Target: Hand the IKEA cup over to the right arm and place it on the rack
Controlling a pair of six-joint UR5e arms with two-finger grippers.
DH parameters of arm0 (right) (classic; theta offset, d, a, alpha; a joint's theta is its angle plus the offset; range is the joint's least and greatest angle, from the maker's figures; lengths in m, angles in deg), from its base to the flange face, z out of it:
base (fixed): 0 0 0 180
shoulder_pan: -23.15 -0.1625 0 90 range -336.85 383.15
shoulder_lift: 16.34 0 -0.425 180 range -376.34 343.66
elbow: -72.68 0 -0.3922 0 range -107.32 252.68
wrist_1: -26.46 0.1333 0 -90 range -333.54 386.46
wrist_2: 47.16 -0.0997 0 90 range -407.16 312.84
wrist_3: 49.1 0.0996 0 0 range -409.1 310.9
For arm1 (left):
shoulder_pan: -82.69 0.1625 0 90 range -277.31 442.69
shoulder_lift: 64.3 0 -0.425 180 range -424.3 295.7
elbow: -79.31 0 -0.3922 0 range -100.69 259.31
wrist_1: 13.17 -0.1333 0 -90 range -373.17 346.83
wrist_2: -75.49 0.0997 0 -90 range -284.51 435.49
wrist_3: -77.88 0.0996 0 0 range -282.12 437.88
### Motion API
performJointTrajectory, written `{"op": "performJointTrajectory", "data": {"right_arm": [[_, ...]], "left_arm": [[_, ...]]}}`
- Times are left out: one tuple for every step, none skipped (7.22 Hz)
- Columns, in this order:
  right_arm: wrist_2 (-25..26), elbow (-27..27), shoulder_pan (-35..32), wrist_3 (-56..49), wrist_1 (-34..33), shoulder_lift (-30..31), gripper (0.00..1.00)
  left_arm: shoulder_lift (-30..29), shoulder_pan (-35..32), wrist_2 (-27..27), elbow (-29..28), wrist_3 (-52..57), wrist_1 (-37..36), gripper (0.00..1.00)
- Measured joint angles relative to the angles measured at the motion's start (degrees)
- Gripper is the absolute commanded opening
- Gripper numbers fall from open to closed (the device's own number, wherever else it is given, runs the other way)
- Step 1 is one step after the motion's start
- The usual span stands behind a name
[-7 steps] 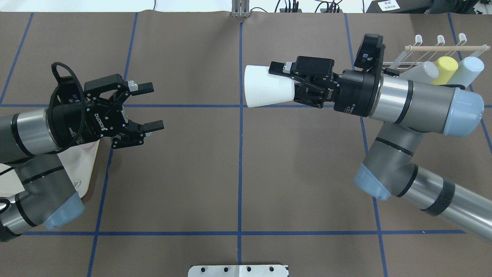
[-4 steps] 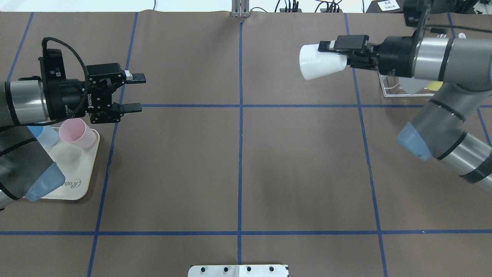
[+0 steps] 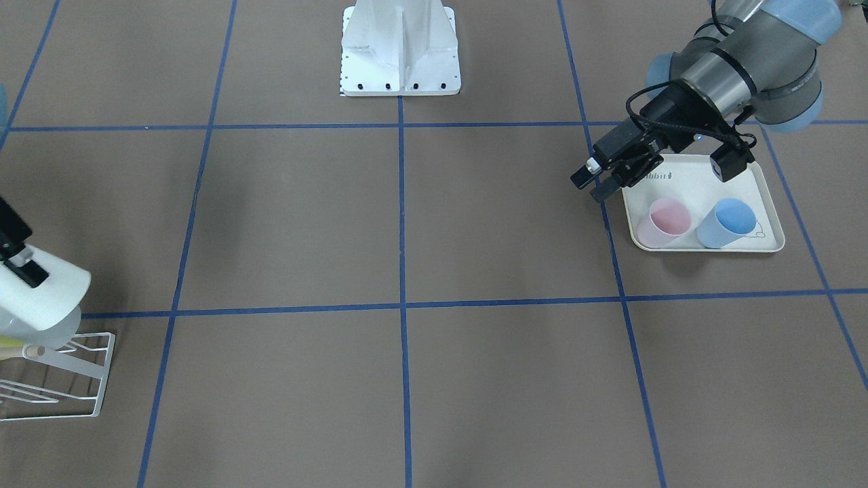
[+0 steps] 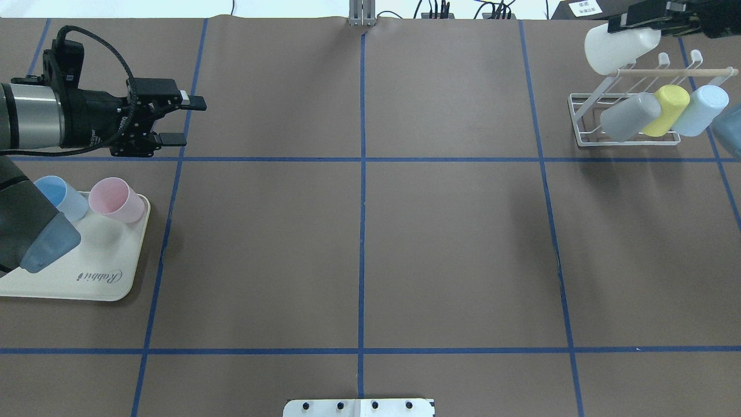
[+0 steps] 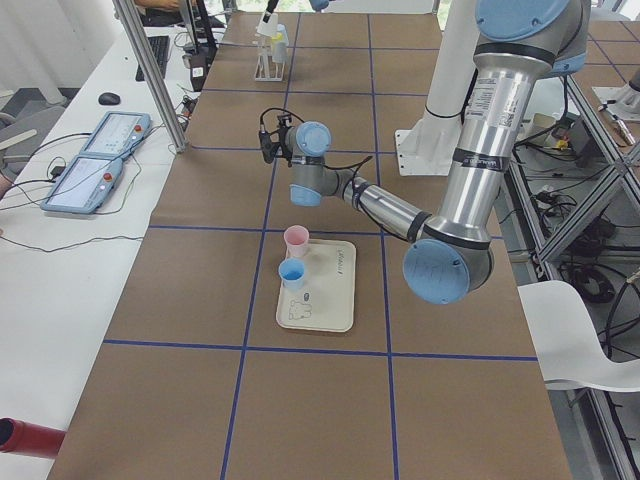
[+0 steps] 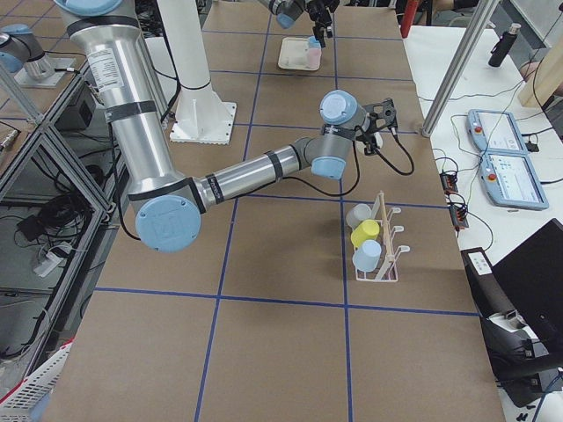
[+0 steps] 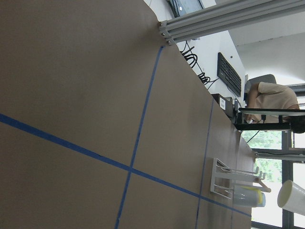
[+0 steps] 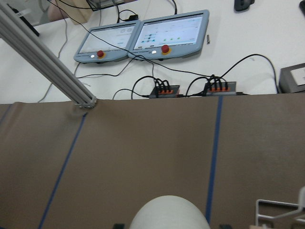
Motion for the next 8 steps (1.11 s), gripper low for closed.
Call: {"op": "performJointTrajectory", "data": {"right_arm": [[0.29, -1.12, -1.78, -7.09, -9.4, -3.11, 0.15], [0.77, -4.19, -3.12, -12.1, -19.4, -8.75, 0.15], [0.99, -8.76, -4.08, -15.43, -25.82, -13.7, 0.15], [1.0, -13.96, -4.8, -18.6, -28.57, -17.01, 0.15], [0.84, -18.06, -5.05, -20.46, -29.53, -18.8, 0.15], [0.13, -21.21, -5.07, -21.27, -29.85, -19.89, 0.15], [-1.2, -23.42, -4.96, -21.6, -29.95, -20.37, 0.15], [-2.21, -24.84, -4.58, -21.69, -29.97, -20.55, 0.15]], "left_arm": [[-0.13, -0.27, -0.31, -0.66, 1.42, -0.92, 1.0], [-0.14, -0.7, -1.09, -1.59, 2.38, -1.33, 1.0], [-0.18, -1.74, -3.11, -2.74, 4.38, -2.37, 1.0], [-0.22, -3.44, -5.91, -3.45, 8.37, -5.37, 1.0], [-0.22, -5.84, -8.81, -3.65, 14.23, -10.43, 1.0], [-0.17, -8.94, -11.46, -3.47, 22.25, -17.29, 1.0], [-0.12, -11.85, -13.03, -2.97, 31.48, -24.6, 1.0], [0.0, -13.75, -13.59, -2.6, 38.68, -29.7, 1.0]]}}
